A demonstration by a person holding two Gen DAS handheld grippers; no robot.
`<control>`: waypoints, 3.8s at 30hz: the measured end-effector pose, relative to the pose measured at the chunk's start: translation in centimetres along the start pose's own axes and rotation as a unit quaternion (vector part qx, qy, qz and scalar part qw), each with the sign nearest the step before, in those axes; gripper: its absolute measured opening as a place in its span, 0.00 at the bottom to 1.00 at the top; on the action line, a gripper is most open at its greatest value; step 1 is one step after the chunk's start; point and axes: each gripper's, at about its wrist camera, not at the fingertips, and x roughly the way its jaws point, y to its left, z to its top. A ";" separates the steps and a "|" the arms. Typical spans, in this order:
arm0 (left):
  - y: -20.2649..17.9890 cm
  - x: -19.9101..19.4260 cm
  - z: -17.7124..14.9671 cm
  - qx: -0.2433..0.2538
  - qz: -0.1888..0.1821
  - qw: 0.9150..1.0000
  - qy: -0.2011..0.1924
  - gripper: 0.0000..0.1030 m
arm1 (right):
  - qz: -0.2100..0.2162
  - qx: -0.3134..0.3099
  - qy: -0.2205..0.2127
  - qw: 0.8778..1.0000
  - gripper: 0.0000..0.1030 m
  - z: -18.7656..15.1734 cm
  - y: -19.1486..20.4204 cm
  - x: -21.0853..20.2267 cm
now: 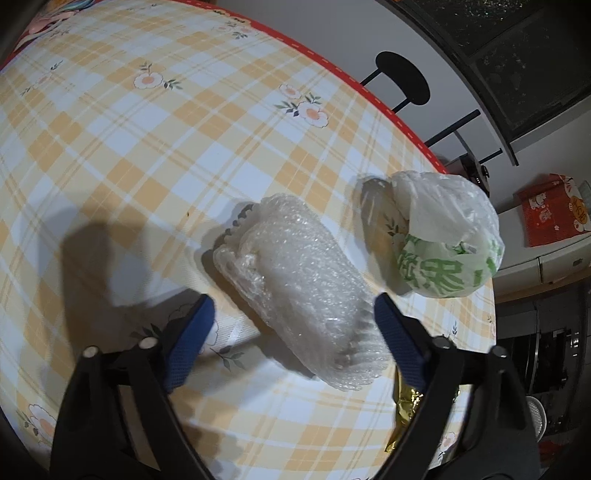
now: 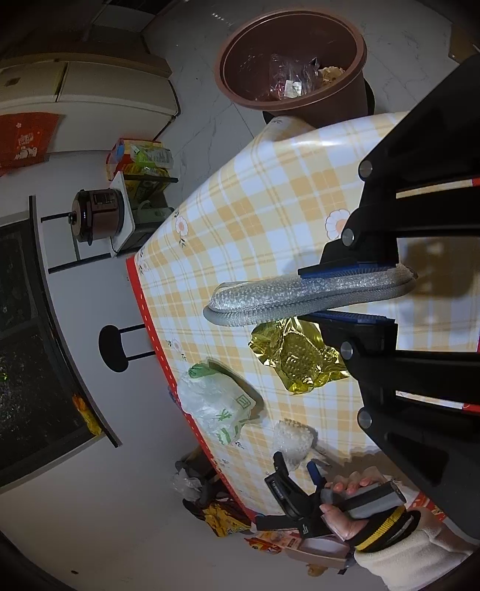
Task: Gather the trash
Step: 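Grasp the bubble wrap with the left tool while the right tool holds the sponge, then carry the sponge into the brown bin and open the right tool while the left lifts the bubble wrap, then carry the bubble wrap over the brown bin and open the left tool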
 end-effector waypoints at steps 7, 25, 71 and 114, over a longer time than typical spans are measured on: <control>-0.5 -1.2 -0.7 0.039 -0.014 0.999 -0.010 0.39 | -0.003 0.010 -0.007 1.000 0.18 0.0 -0.6 -0.5; -4.4 -13.3 -5.7 0.221 -0.100 0.965 -0.103 0.33 | 0.009 0.000 -0.034 0.999 0.18 0.5 -0.3 -2.4; -26.2 -15.7 -24.4 0.251 -0.146 0.950 -0.117 0.33 | -0.049 0.111 -0.071 0.990 0.18 4.3 -34.2 -8.9; -45.9 -6.0 -35.8 0.450 -0.186 0.873 0.004 0.34 | -0.108 0.071 -0.136 0.982 0.95 0.9 -38.4 -21.3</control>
